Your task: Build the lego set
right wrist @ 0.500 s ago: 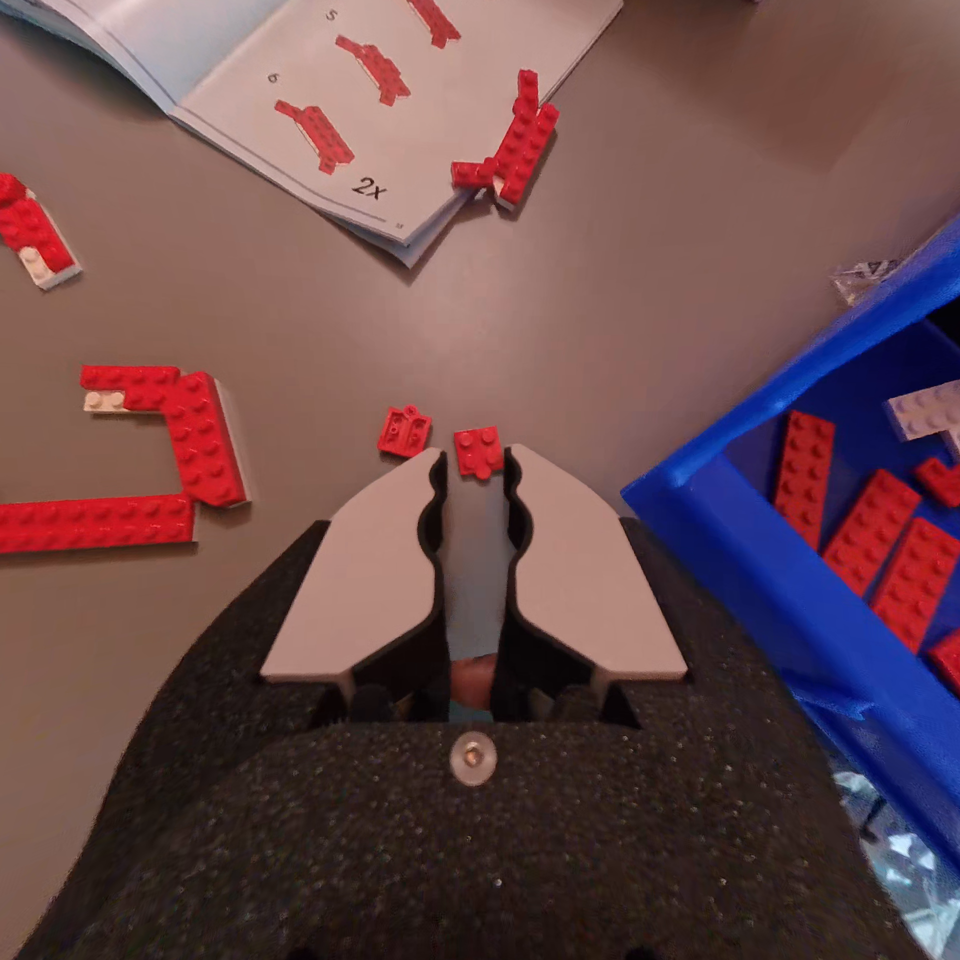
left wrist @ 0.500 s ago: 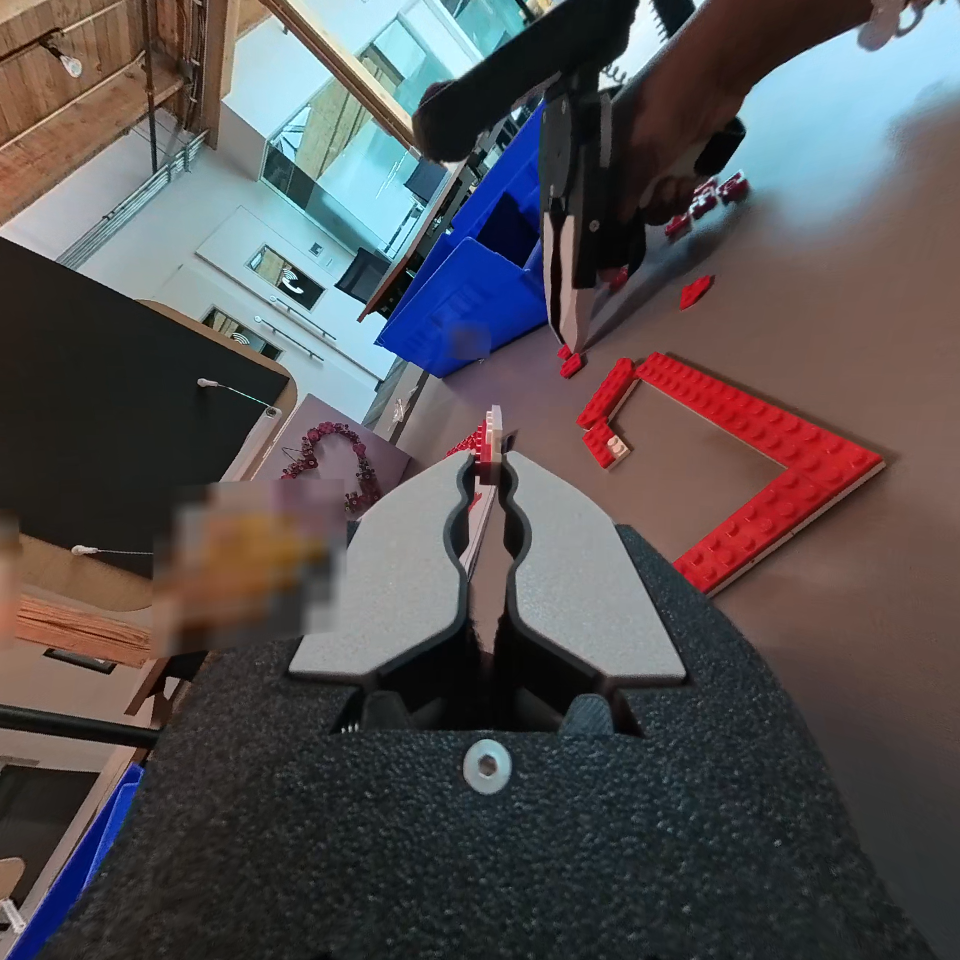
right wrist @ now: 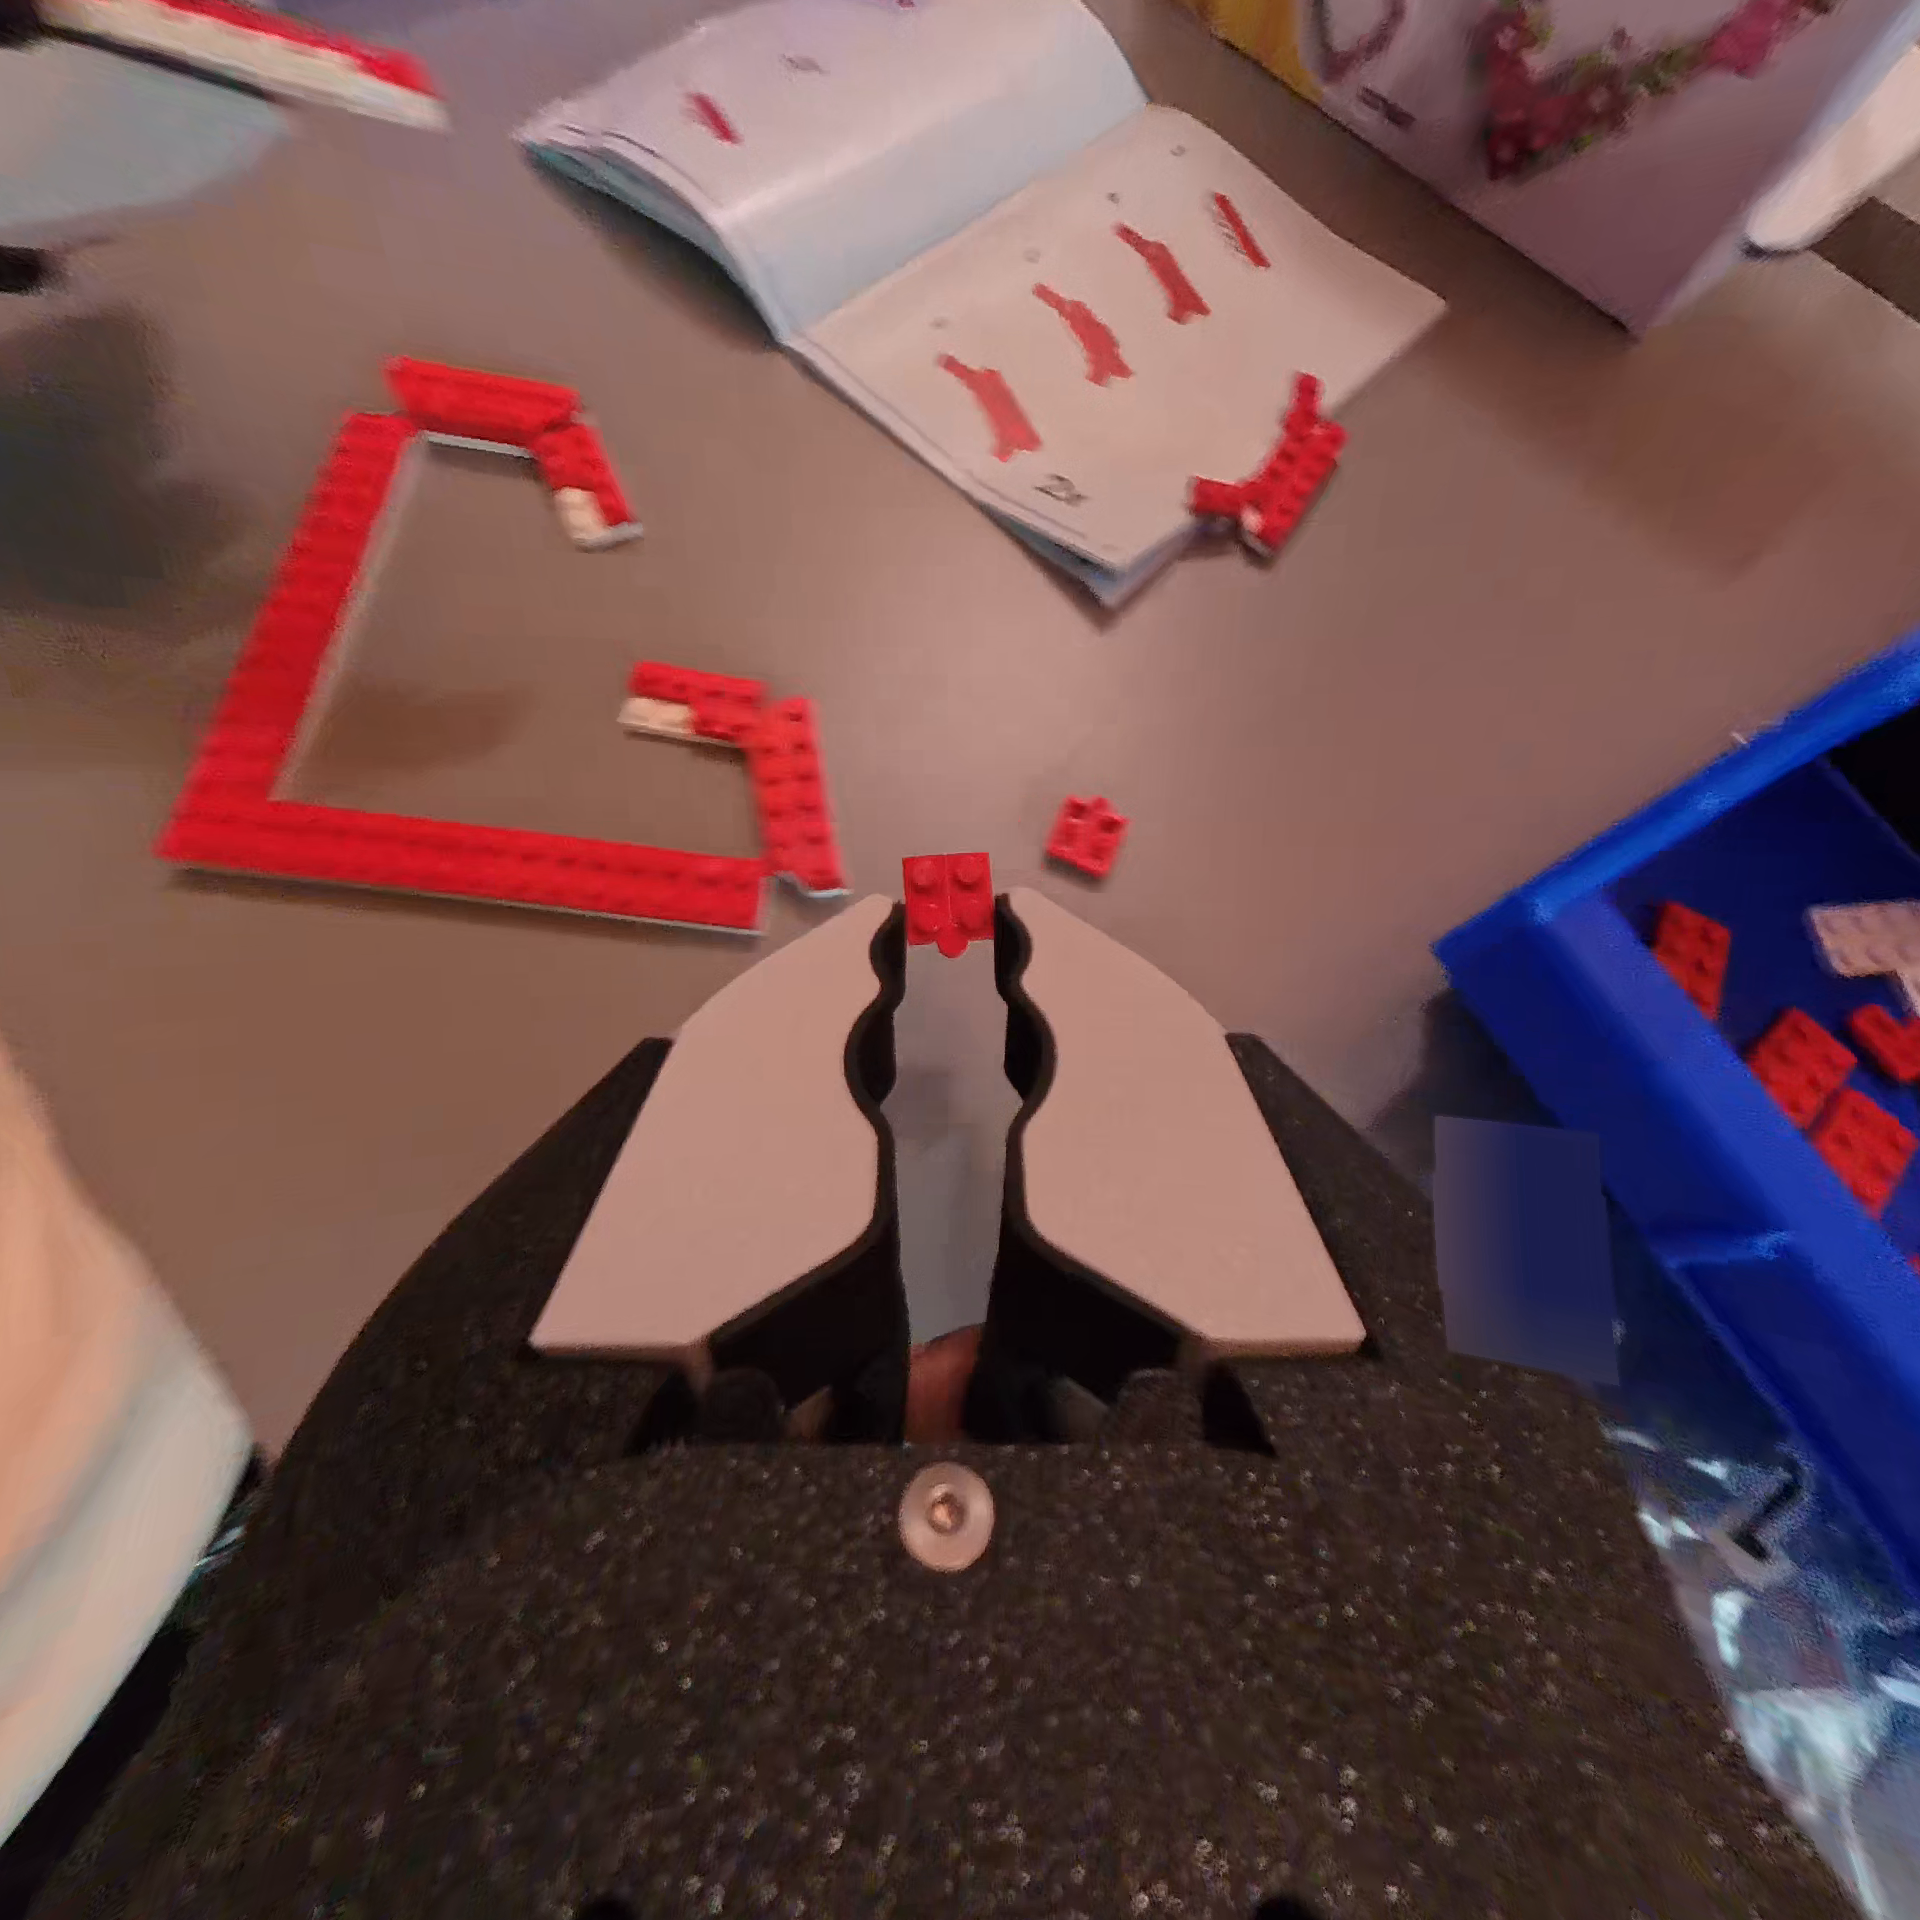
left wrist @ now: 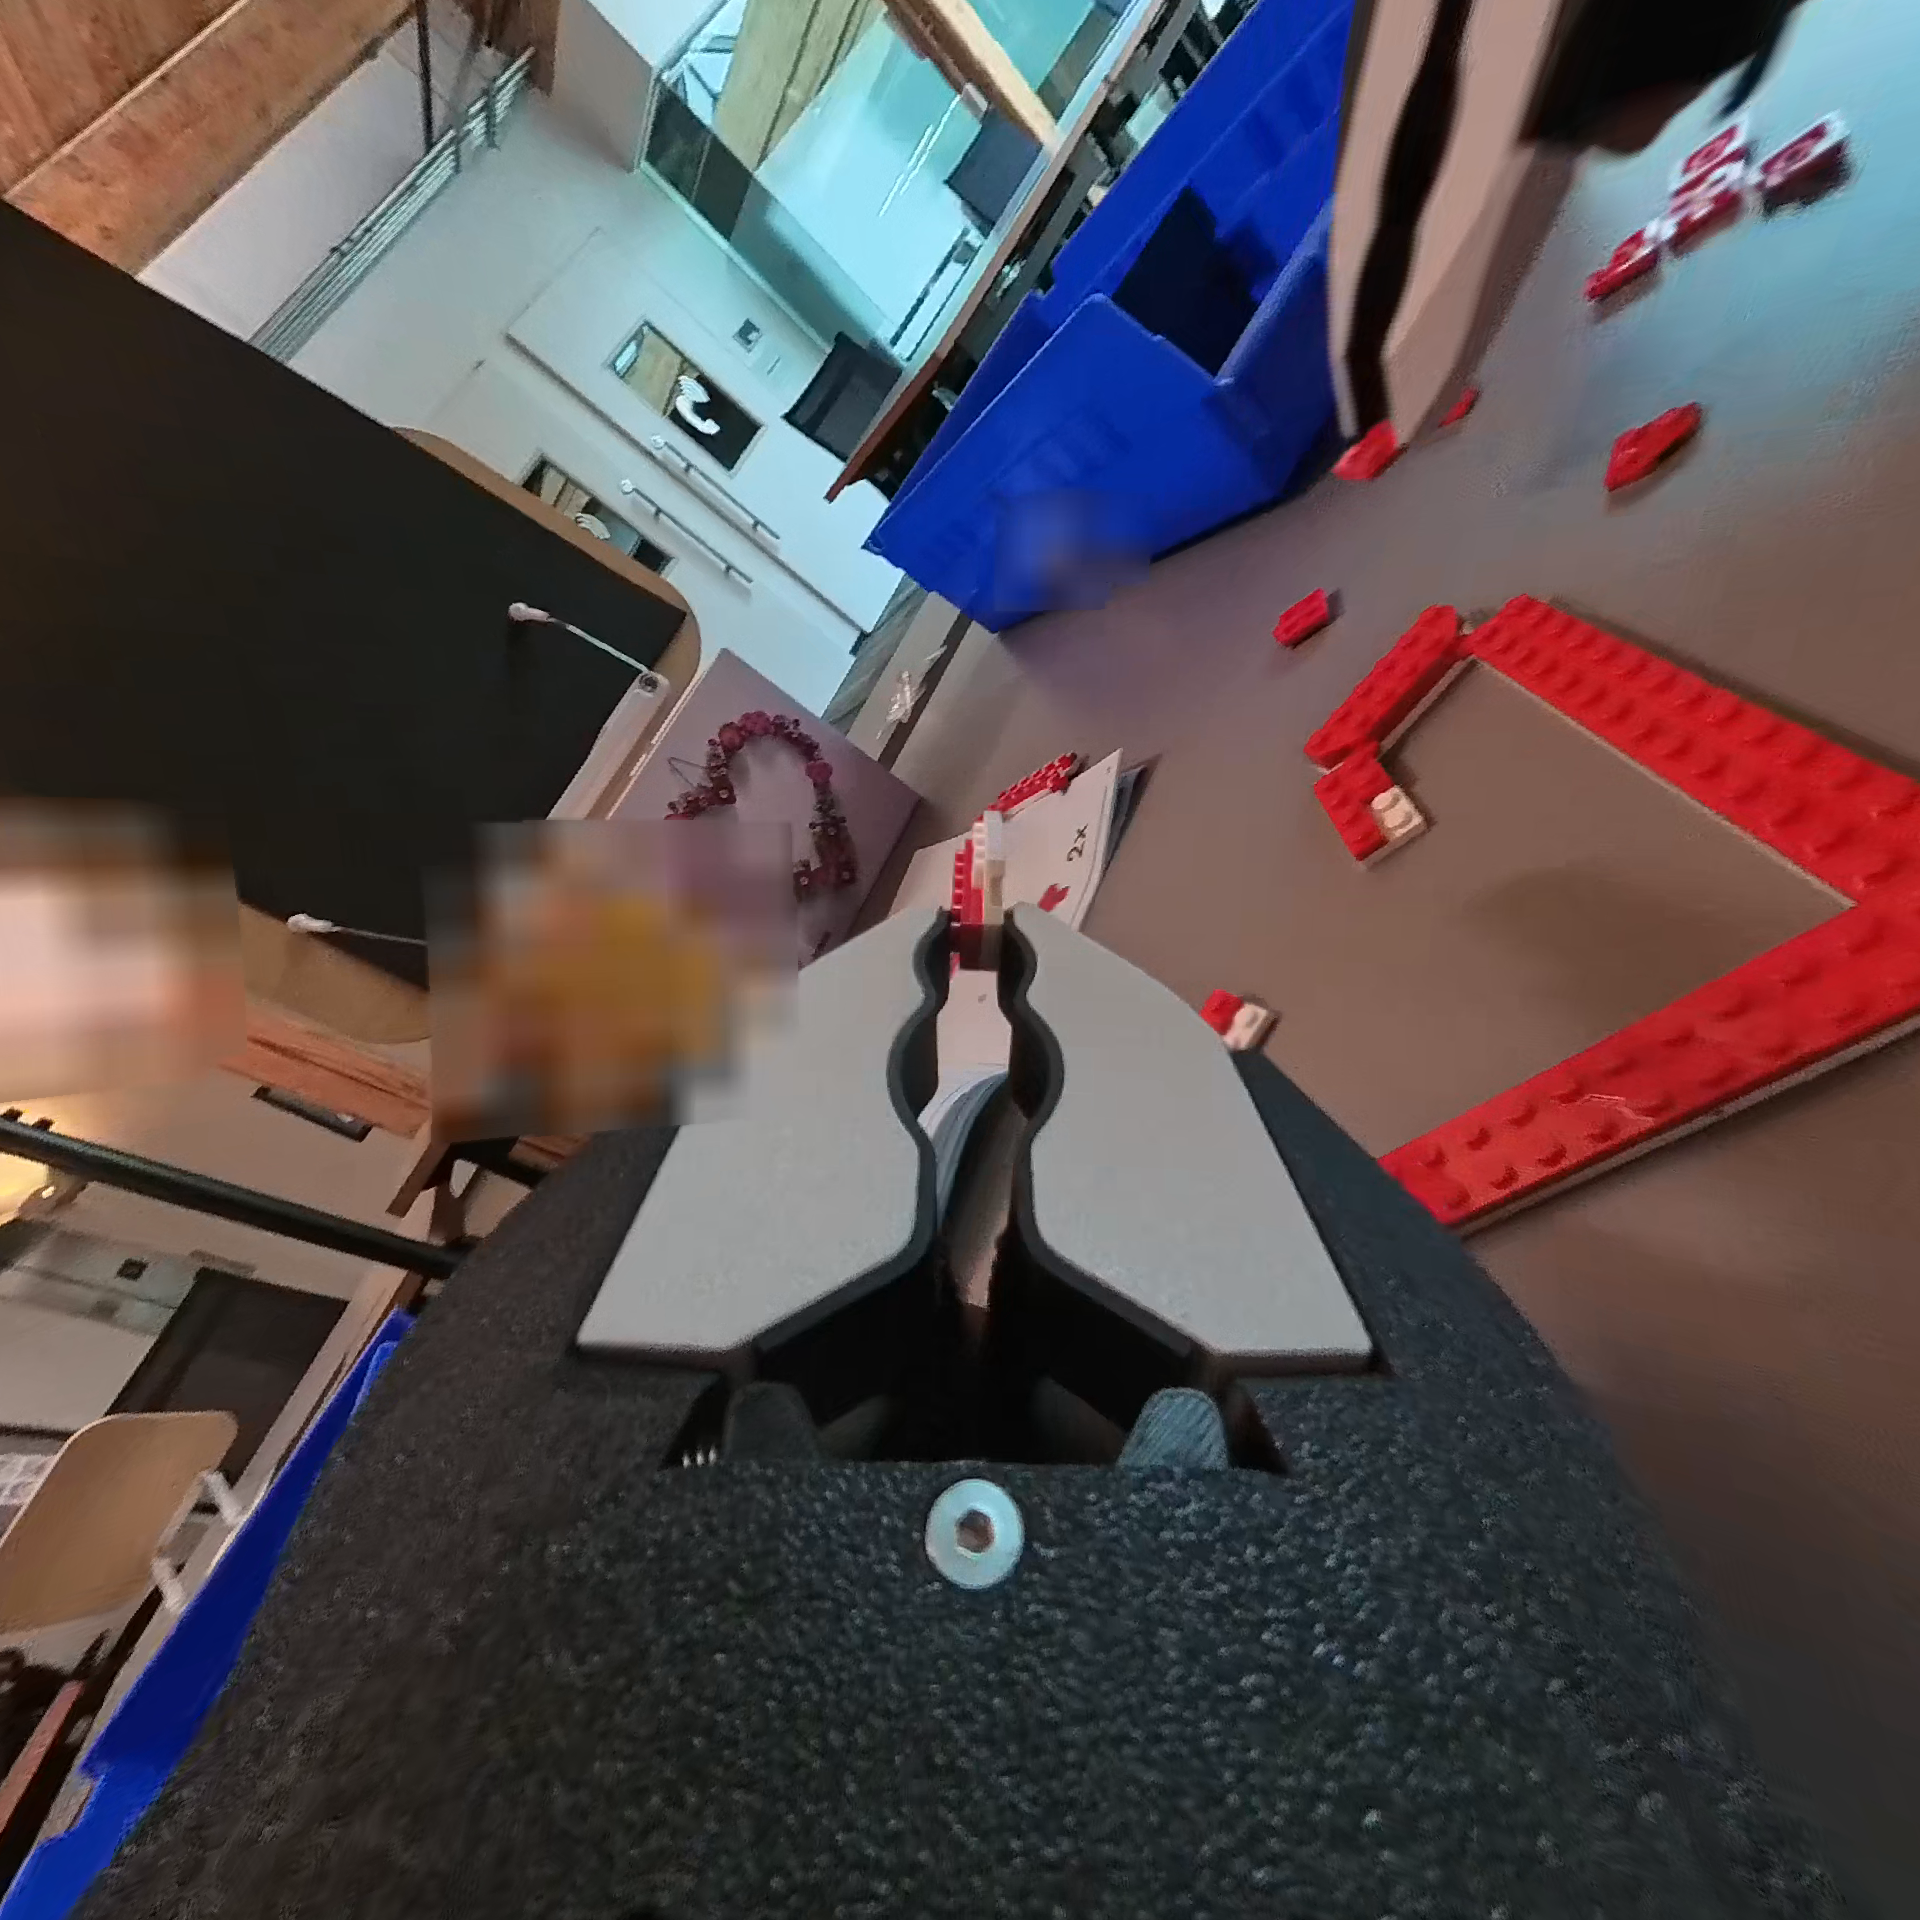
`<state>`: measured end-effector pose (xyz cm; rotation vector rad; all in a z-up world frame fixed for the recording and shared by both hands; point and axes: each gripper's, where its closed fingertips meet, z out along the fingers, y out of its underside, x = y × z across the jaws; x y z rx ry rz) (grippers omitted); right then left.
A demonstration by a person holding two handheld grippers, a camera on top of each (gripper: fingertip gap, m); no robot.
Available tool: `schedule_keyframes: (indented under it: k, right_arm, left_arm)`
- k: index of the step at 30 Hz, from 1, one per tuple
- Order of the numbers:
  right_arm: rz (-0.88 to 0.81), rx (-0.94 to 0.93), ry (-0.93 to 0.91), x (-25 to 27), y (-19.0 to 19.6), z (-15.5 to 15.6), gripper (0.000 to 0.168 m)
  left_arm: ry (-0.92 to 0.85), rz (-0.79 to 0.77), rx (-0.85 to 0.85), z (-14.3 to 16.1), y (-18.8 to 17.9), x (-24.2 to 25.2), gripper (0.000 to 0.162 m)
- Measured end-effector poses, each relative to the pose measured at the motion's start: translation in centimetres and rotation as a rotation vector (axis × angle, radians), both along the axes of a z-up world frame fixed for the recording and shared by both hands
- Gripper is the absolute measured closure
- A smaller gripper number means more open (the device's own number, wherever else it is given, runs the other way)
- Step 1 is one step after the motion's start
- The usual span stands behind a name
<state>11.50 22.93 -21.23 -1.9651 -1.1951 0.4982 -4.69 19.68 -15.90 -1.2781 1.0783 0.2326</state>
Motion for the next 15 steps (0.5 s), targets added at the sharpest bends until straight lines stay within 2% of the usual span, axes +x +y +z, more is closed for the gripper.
schedule_keyframes:
  k: [3, 6, 10, 15]
  right_arm:
    - [0.142, 0.001, 0.049, -1.5, -3.6, 0.9, 0.153]
    - [0.259, 0.009, 0.011, -2.2, -6.4, 0.0, 0.152]
    - [0.330, -0.022, -0.057, -2.8, -8.0, -2.5, 0.152]
    - [0.344, -0.035, -0.094, -3.0, -8.2, -3.5, 0.152]
  left_arm:
    - [-0.021, 0.040, 0.006, 0.3, 0.3, -0.7, 0.154]
    - [-0.052, 0.021, 0.010, 0.7, 0.1, -0.5, 0.154]
    - [-0.016, 0.028, 0.020, 0.4, 0.1, -0.4, 0.154]
    - [0.008, 0.017, 0.022, 0.1, 0.0, -0.1, 0.154]
